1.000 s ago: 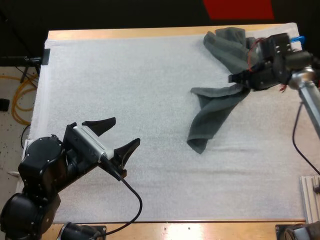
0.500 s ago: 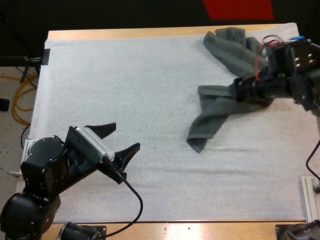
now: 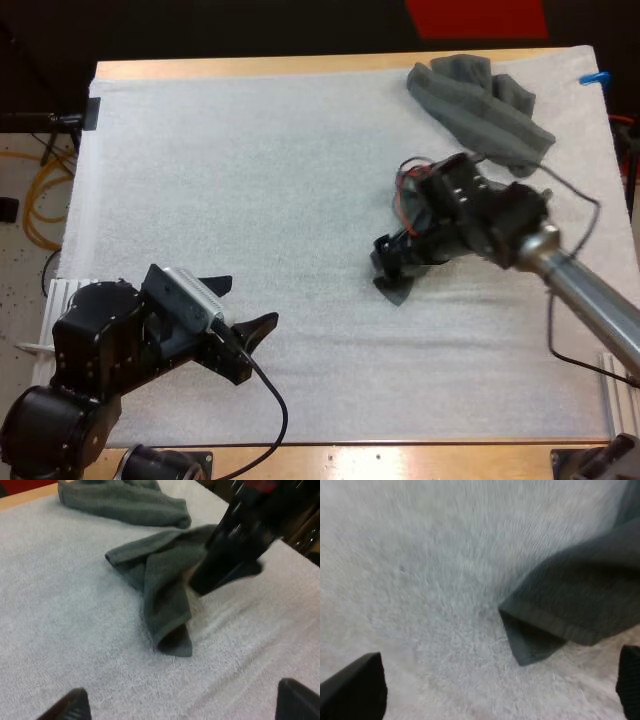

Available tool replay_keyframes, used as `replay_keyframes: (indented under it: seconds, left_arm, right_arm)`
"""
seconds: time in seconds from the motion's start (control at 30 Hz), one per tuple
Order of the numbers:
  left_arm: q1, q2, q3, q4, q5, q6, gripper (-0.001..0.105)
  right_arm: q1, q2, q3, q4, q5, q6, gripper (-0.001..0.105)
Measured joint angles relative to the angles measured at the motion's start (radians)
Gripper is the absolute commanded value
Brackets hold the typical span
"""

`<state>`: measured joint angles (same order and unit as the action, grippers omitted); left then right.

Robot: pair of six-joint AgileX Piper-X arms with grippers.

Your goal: Pick towel from pile fold and stack

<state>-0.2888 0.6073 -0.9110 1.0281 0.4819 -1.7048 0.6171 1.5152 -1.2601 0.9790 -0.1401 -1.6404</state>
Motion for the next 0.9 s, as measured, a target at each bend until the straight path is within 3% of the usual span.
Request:
replay_keyframes:
  seconds: [0.27, 0.37, 0.57, 0.67, 0.8, 0.9]
  left_arm:
    - [0.000, 0.000, 0.000, 0.038, 0.000, 0.000, 0.072]
    - [0.000, 0.000, 0.000, 0.064, 0.000, 0.000, 0.072]
    - [0.000, 0.000, 0.000, 0.099, 0.000, 0.000, 0.072]
    - [0.000, 0.000, 0.000, 0.101, 0.000, 0.000, 0.072]
    - [0.000, 0.000, 0.000, 0.104, 0.000, 0.000, 0.072]
    - [0.000, 0.000, 0.000, 0.109, 0.000, 0.000, 0.072]
  right_arm:
    - [0.001, 0.206, 0.016, -0.115, 0.077, 0.050, 0.088]
    - [0.001, 0.268, 0.016, -0.134, 0.084, 0.071, 0.082]
    - [0.001, 0.342, 0.016, -0.144, 0.131, 0.092, 0.060]
    - [0.001, 0.355, 0.016, -0.147, 0.140, 0.092, 0.042]
    - [0.001, 0.356, 0.016, -0.148, 0.140, 0.092, 0.000]
    - [0.001, 0.354, 0.016, -0.147, 0.140, 0.092, 0.000]
